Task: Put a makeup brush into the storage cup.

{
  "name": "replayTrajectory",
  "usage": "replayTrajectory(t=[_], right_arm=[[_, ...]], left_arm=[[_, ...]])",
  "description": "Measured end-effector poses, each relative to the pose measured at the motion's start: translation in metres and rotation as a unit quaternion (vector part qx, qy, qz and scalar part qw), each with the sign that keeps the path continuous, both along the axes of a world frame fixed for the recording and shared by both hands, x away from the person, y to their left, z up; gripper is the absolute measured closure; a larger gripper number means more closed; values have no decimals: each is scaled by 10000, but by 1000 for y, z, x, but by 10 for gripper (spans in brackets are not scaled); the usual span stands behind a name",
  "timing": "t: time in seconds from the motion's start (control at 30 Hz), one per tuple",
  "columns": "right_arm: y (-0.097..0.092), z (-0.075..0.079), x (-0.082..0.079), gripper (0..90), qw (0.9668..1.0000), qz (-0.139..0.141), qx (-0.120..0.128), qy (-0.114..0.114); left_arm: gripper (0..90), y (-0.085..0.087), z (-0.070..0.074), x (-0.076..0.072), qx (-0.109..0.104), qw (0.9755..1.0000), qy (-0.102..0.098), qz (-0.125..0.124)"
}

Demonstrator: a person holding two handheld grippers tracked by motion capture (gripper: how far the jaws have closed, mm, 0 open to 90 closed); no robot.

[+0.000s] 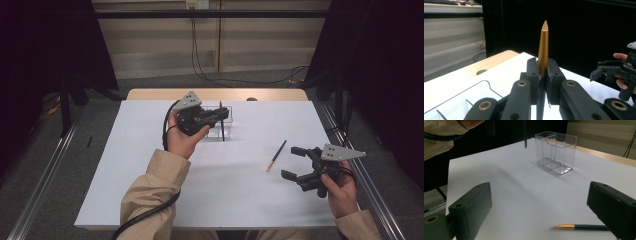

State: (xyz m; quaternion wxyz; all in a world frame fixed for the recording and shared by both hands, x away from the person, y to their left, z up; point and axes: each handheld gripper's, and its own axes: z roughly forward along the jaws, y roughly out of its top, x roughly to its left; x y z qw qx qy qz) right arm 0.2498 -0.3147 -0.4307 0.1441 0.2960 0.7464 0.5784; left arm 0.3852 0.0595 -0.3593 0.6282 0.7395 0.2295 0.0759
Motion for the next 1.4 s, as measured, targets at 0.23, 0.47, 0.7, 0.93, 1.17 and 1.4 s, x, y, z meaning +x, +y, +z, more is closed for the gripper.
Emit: replayTrajectory(t=[0.23,0.47,0.7,0.93,1.17,1.4], right_arm=[[1,-1,0,52,10000,13,-29,1],[1,-1,1,52,10000,31,-27,4],[2,-1,1,51,10000,64,-31,7],[2,-1,1,50,10000,75,-55,6],[2,0,1,48,10000,89,-27,-3],[1,-1,1,48,10000,76,-20,-8]], left_arm=[[830,-6,4,7,-14,10000,9,21],[830,-12,6,15,44,10000,-43,77],[830,-15,10,21,96,9999,-96,92],[830,-17,13,27,66,9998,-109,173],[830,-19,14,32,51,9996,-120,250],[830,-18,14,41,98,9992,-118,369]])
